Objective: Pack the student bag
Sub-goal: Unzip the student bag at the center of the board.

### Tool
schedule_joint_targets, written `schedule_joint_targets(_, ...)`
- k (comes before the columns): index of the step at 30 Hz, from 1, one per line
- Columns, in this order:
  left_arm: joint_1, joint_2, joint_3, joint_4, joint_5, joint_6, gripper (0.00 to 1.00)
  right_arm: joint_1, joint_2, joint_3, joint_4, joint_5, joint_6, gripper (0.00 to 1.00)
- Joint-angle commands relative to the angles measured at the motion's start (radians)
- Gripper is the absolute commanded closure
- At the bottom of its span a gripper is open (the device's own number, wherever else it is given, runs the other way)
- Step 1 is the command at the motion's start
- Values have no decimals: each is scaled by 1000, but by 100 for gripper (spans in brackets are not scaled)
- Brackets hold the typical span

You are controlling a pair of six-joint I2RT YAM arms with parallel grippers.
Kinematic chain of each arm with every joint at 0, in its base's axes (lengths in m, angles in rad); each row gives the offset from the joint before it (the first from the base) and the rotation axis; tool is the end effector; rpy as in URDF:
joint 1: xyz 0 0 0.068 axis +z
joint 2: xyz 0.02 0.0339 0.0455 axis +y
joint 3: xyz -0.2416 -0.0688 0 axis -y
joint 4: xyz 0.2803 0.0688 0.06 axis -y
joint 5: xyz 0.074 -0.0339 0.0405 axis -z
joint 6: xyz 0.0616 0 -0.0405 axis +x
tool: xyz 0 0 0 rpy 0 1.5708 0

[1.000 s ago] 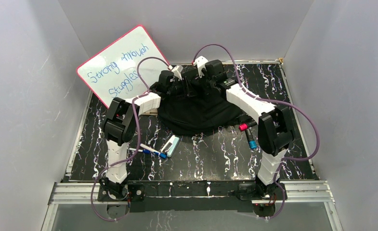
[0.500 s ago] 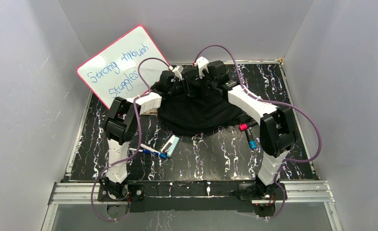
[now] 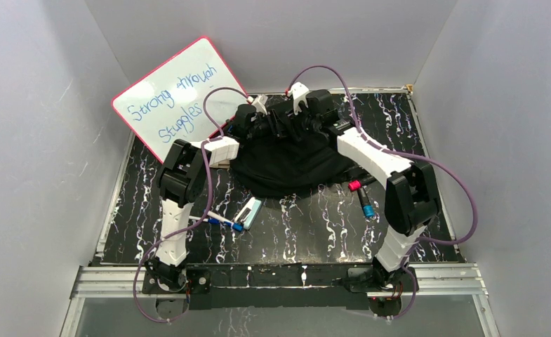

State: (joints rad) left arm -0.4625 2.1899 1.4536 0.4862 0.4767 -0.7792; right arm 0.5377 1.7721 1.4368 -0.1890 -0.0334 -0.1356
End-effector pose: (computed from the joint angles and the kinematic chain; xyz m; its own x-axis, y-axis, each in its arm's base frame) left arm 0.4643 -0.2631 0.1346 -0.7158 -0.3408 -0.6095 0.4095 0.5022 -0.7616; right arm 0.4027 0.2425 0.2468 -0.3535 -0.3681 -0.8600 -0.5899 0.8012 -0.1005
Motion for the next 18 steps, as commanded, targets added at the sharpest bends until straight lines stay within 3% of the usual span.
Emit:
schedule_joint_targets(1, -7, -7, -38, 127, 32, -49, 63, 0, -113, -30, 49, 27, 35, 55)
schedule_joint_targets(4, -7, -12, -64, 192, 52, -71, 62, -2, -162, -68, 62, 83, 57, 48)
schedule_joint_targets(12, -7, -25, -76, 279, 89, -109, 58, -10, -282, -211, 88, 196, 127, 43)
schedule_joint_targets(18, -7, -53, -68, 307, 83, -116, 54, -26, -360, -323, 104, 186, 222, 41)
